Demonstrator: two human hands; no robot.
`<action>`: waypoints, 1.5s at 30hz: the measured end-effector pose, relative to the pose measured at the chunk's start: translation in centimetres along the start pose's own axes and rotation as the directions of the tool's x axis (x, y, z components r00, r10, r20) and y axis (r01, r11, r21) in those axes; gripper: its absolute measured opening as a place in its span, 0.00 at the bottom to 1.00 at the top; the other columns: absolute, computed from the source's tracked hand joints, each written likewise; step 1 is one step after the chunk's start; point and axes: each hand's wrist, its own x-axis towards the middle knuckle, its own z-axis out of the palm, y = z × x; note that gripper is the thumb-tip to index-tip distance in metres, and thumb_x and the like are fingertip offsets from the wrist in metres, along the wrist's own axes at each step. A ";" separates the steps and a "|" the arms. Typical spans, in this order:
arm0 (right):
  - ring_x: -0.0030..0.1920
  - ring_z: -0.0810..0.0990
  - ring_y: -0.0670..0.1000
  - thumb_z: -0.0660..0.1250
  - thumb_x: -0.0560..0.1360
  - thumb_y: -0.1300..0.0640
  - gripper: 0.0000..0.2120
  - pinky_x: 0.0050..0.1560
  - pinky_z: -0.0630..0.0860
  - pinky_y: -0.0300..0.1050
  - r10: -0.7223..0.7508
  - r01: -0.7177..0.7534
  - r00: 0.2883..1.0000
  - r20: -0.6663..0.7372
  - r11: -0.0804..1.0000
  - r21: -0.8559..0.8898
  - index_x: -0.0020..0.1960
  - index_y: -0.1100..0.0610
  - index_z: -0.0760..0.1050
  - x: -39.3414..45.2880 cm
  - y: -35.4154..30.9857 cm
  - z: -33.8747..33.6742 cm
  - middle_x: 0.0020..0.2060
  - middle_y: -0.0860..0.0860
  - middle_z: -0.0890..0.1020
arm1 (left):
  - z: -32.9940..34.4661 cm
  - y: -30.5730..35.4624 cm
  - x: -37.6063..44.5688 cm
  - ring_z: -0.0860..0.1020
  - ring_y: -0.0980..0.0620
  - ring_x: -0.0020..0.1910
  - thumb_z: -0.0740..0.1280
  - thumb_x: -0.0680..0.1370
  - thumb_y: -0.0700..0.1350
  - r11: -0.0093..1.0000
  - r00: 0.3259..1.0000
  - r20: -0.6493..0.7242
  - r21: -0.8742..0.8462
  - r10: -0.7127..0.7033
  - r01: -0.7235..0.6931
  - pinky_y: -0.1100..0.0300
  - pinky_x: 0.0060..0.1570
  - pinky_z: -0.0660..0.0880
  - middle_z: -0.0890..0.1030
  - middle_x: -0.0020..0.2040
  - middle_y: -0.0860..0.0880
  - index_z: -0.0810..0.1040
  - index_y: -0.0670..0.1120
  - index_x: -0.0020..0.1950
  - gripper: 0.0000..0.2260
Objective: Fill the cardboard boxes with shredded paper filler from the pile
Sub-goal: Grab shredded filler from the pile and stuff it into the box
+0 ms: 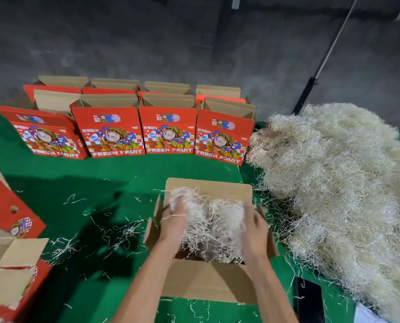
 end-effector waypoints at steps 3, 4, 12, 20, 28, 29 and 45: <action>0.40 0.73 0.39 0.61 0.80 0.40 0.14 0.53 0.76 0.42 -0.029 0.045 0.989 0.146 0.993 -0.108 0.48 0.49 0.75 -2.1 0.1 3.8 0.41 0.37 0.76 | 3.4 -1.2 -2.8 0.70 0.40 0.70 0.60 0.65 0.80 0.998 0.968 0.248 0.052 0.031 -0.046 0.43 0.70 0.66 0.69 0.74 0.41 0.63 0.43 0.77 0.53; 0.42 0.79 0.45 0.62 0.81 0.45 0.13 0.50 0.77 0.44 -0.090 0.112 0.988 0.124 0.978 -0.176 0.45 0.52 0.75 -2.3 0.3 4.5 0.41 0.45 0.82 | 3.7 -1.6 -3.3 0.76 0.44 0.65 0.62 0.64 0.80 0.993 0.976 0.201 0.067 0.083 -0.098 0.45 0.66 0.71 0.75 0.68 0.42 0.68 0.41 0.73 0.52; 0.21 0.67 0.45 0.62 0.79 0.42 0.21 0.25 0.65 0.39 0.058 -0.064 0.989 -0.133 0.997 -0.043 0.40 0.57 0.79 0.2 0.7 0.5 0.22 0.49 0.74 | -0.3 -0.5 -1.6 0.72 0.52 0.35 0.66 0.71 0.71 0.986 1.000 0.001 -0.166 0.003 -0.003 0.57 0.37 0.67 0.74 0.38 0.53 0.76 0.52 0.49 0.23; 0.55 0.79 0.39 0.60 0.81 0.43 0.15 0.60 0.77 0.47 -0.043 0.124 0.956 0.292 0.956 -0.266 0.66 0.45 0.71 -1.8 0.7 3.0 0.58 0.38 0.78 | 1.8 -0.3 -3.1 0.79 0.48 0.53 0.66 0.66 0.76 0.994 0.948 0.303 -0.024 -0.099 0.111 0.45 0.60 0.74 0.81 0.56 0.49 0.69 0.54 0.73 0.42; 0.24 0.66 0.53 0.61 0.76 0.32 0.30 0.27 0.70 0.45 -0.124 0.124 0.992 0.015 0.991 -0.057 0.43 0.61 0.77 -0.5 -0.5 1.5 0.23 0.50 0.71 | 0.0 0.0 -2.7 0.75 0.57 0.40 0.76 0.72 0.53 0.995 0.999 0.033 -0.104 -0.007 0.010 0.54 0.48 0.72 0.79 0.59 0.51 0.76 0.55 0.55 0.15; 0.24 0.63 0.51 0.60 0.75 0.31 0.30 0.24 0.65 0.42 -0.097 0.095 0.994 -0.054 0.995 -0.043 0.40 0.60 0.76 0.0 -1.0 0.7 0.22 0.47 0.69 | -0.5 0.3 -2.3 0.75 0.56 0.38 0.72 0.76 0.44 0.996 0.999 0.019 -0.084 -0.028 0.030 0.54 0.46 0.76 0.77 0.64 0.50 0.76 0.59 0.60 0.16; 0.61 0.75 0.34 0.66 0.77 0.40 0.18 0.59 0.72 0.34 -0.156 0.218 0.930 0.332 0.963 -0.158 0.66 0.40 0.72 -1.3 -0.7 1.3 0.61 0.34 0.77 | 0.6 -1.1 -3.6 0.70 0.55 0.62 0.75 0.61 0.73 0.994 0.957 0.291 -0.097 -0.016 0.046 0.54 0.63 0.65 0.70 0.73 0.52 0.59 0.58 0.76 0.50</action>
